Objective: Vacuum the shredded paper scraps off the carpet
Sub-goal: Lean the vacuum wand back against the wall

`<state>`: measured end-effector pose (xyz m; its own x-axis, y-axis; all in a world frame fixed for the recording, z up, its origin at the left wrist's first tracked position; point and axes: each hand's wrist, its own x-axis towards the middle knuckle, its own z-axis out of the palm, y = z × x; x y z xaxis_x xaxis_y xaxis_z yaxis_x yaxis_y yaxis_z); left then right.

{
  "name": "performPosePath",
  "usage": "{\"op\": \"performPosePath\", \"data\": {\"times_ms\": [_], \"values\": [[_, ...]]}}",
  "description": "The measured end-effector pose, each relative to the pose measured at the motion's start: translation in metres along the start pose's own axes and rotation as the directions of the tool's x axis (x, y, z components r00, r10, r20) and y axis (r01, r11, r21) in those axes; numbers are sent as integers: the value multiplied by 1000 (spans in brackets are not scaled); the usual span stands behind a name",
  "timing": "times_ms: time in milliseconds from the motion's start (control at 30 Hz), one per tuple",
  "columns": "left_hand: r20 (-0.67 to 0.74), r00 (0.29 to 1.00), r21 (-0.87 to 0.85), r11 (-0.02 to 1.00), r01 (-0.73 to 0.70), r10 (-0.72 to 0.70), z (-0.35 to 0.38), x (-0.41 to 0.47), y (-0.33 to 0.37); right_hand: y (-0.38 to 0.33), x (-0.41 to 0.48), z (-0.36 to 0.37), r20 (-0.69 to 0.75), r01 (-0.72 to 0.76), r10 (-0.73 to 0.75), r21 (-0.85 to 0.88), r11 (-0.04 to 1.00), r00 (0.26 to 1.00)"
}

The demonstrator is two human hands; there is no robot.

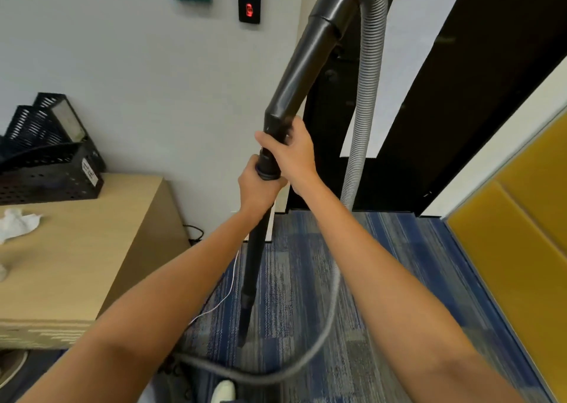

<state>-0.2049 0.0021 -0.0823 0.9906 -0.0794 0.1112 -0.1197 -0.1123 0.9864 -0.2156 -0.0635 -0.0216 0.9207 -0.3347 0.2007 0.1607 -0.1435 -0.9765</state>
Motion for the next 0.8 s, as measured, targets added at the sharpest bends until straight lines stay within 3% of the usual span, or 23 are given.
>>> {"op": "performPosePath", "data": {"times_ms": [167, 367, 800], "values": [[-82, 997, -9, 1000, -15, 14, -11, 31, 16, -20, 27, 16, 68, 63, -60, -31, 998, 996], [-49, 999, 5, 1000, -15, 15, -30, 77, 27, -44, 60, 39, 95, 166, -156, -100, 981, 983], [-72, 993, -96, 991, 89, -96, -90, 186, -16, -22, 154, 139, 201, 50, -24, -127, 991, 979]]}}
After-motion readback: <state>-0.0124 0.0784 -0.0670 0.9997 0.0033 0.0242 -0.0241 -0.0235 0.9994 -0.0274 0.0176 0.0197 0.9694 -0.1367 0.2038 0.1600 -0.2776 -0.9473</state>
